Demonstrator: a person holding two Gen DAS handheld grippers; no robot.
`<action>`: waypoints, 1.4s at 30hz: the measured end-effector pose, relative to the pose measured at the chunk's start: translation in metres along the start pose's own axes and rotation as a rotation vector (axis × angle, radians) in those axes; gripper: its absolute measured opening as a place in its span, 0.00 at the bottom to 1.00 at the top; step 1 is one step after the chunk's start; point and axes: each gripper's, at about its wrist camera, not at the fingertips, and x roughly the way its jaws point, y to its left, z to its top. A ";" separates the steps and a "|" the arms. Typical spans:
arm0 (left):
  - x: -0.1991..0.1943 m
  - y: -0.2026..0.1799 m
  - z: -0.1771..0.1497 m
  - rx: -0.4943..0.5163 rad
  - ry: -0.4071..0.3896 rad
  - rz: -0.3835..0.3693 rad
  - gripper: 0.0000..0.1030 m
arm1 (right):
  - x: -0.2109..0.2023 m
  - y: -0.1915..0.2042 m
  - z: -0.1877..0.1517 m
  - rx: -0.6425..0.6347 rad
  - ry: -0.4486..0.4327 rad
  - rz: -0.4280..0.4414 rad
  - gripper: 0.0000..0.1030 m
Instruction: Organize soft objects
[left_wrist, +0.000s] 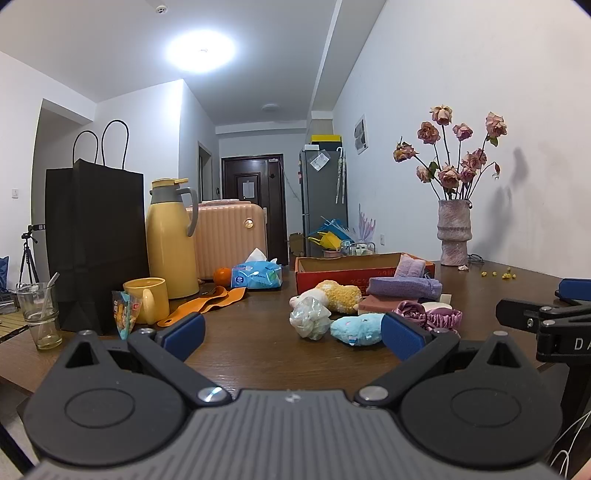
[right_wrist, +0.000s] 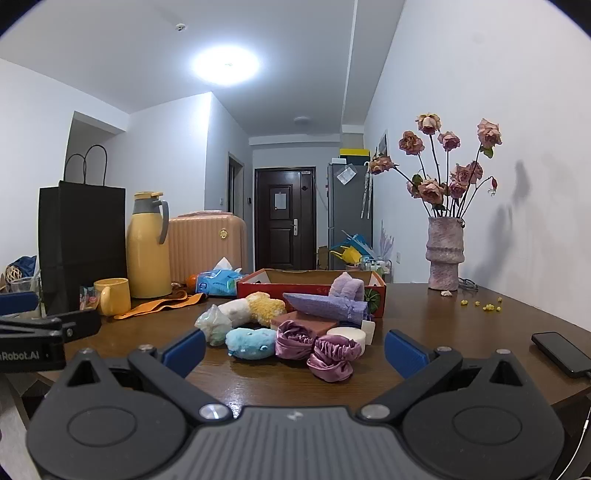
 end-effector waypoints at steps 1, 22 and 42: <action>0.000 0.000 0.000 0.000 0.001 0.000 1.00 | 0.000 0.001 -0.001 0.000 -0.002 -0.002 1.00; 0.000 0.003 0.002 0.004 0.000 -0.001 1.00 | -0.002 0.002 -0.001 0.005 -0.009 -0.008 1.00; -0.001 0.003 0.004 0.011 -0.007 0.002 1.00 | -0.002 0.000 -0.001 0.008 -0.014 -0.014 1.00</action>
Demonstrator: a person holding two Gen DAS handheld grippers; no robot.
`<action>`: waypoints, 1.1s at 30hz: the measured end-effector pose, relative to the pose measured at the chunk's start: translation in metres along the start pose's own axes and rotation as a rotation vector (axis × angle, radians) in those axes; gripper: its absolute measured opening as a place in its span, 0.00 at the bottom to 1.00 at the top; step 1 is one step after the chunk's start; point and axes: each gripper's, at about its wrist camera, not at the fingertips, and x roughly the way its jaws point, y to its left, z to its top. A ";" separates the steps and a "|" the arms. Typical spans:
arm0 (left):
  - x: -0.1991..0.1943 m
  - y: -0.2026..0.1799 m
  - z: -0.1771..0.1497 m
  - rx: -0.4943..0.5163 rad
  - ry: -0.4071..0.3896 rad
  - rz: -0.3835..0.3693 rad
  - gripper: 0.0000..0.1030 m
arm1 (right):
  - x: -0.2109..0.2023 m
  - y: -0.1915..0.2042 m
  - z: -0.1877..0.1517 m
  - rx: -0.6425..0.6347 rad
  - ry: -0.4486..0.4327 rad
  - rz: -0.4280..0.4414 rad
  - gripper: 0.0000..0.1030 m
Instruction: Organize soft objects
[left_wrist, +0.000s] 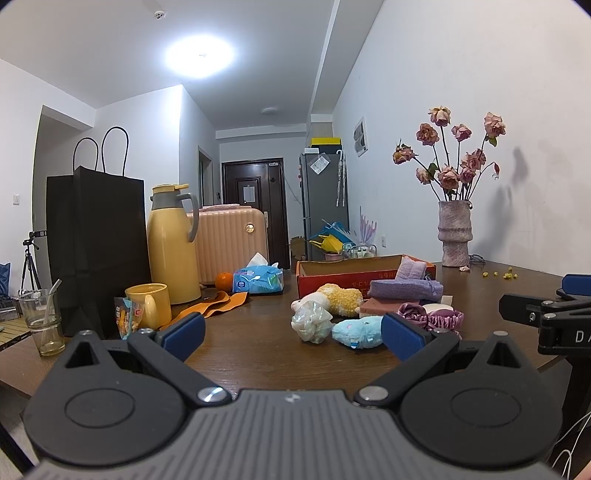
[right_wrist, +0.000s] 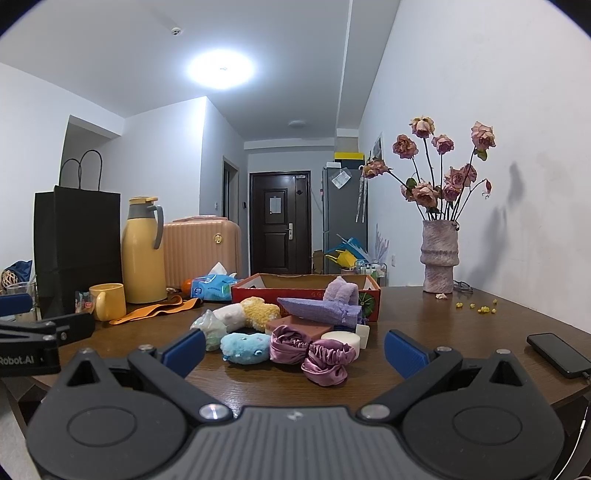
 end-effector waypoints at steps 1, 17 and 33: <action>0.001 0.000 0.001 0.002 -0.001 0.000 1.00 | 0.000 0.000 0.000 0.000 -0.002 -0.001 1.00; 0.000 0.000 0.000 0.002 0.000 0.000 1.00 | 0.000 -0.001 0.001 0.004 -0.003 -0.004 1.00; 0.024 0.001 0.003 0.031 -0.013 0.004 1.00 | 0.012 -0.009 0.001 0.005 -0.004 -0.026 1.00</action>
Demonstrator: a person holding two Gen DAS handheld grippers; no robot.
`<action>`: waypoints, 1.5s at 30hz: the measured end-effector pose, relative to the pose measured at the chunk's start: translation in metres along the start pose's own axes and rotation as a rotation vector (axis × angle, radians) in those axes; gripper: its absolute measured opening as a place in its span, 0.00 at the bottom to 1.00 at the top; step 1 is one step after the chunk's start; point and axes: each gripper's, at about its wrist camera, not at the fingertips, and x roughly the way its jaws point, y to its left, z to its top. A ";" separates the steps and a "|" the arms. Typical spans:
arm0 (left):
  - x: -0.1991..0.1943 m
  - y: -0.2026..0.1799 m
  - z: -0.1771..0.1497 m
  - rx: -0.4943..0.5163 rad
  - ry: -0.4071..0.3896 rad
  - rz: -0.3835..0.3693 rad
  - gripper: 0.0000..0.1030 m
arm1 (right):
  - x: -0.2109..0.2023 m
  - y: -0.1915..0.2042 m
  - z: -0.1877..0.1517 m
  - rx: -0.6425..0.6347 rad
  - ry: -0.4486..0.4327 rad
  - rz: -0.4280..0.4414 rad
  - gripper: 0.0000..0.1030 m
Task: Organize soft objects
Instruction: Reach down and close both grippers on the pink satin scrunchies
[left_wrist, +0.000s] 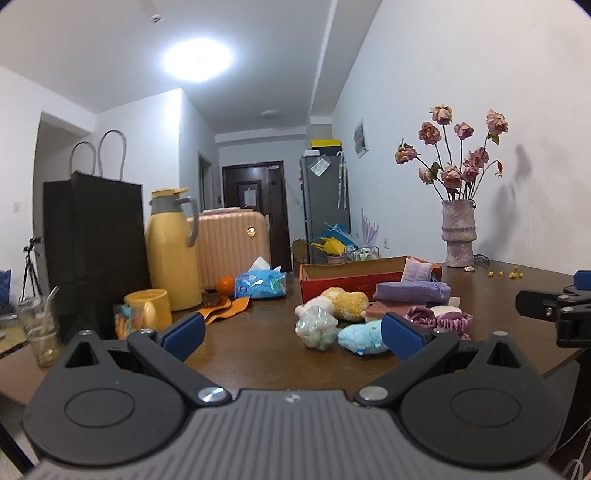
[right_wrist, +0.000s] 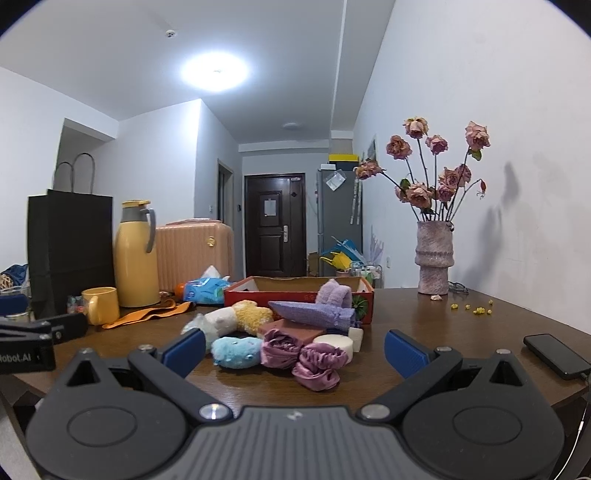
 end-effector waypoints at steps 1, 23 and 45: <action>0.008 -0.002 0.000 0.007 0.005 0.002 1.00 | 0.006 -0.001 0.000 -0.003 0.010 -0.009 1.00; 0.195 -0.018 -0.001 -0.081 0.330 -0.199 0.97 | 0.174 -0.060 0.009 0.073 0.251 0.082 0.88; 0.232 -0.111 0.008 0.022 0.412 -0.435 0.08 | 0.225 -0.100 -0.021 0.264 0.411 0.156 0.15</action>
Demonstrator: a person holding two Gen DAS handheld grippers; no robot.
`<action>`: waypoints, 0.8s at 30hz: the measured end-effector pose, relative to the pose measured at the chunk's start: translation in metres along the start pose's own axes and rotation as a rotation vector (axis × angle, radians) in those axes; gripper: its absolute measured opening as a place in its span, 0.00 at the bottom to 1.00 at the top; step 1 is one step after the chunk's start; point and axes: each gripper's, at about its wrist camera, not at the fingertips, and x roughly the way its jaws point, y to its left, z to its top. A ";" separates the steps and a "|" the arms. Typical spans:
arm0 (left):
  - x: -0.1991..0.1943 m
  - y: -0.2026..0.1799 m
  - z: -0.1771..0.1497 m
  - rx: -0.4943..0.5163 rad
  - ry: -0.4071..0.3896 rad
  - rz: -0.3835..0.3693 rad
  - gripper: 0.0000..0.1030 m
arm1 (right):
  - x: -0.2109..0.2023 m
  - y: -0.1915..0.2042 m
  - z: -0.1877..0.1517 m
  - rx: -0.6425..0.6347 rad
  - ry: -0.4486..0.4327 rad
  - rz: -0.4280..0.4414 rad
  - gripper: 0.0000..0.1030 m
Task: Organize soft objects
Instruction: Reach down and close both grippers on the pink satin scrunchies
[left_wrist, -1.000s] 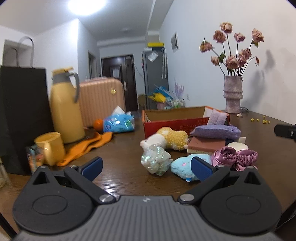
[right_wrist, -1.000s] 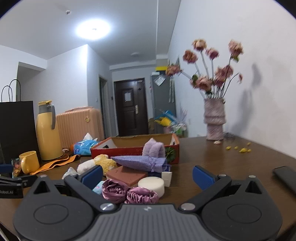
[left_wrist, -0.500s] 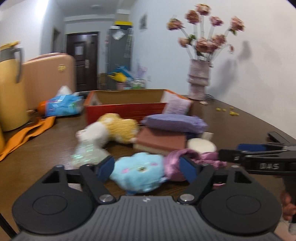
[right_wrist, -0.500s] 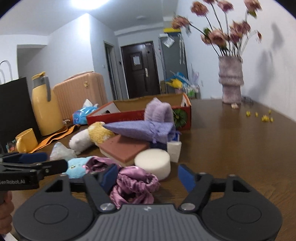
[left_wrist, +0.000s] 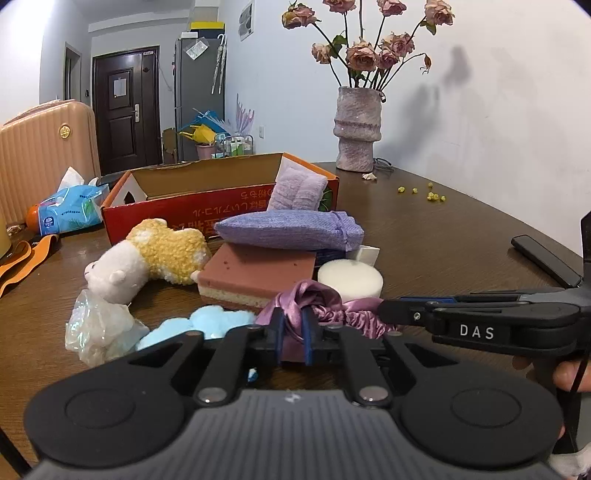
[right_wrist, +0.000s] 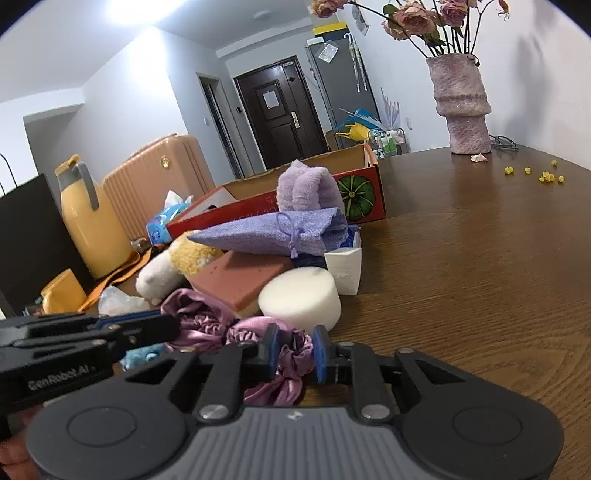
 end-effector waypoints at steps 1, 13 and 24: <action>0.001 0.000 0.000 -0.002 0.011 0.008 0.08 | 0.000 -0.001 0.000 0.004 0.000 0.005 0.13; 0.003 -0.005 0.009 0.011 0.022 0.036 0.36 | 0.002 -0.015 0.002 0.103 -0.007 0.018 0.32; -0.020 0.002 0.009 -0.059 -0.012 -0.008 0.07 | -0.014 0.001 0.007 0.033 -0.055 0.046 0.02</action>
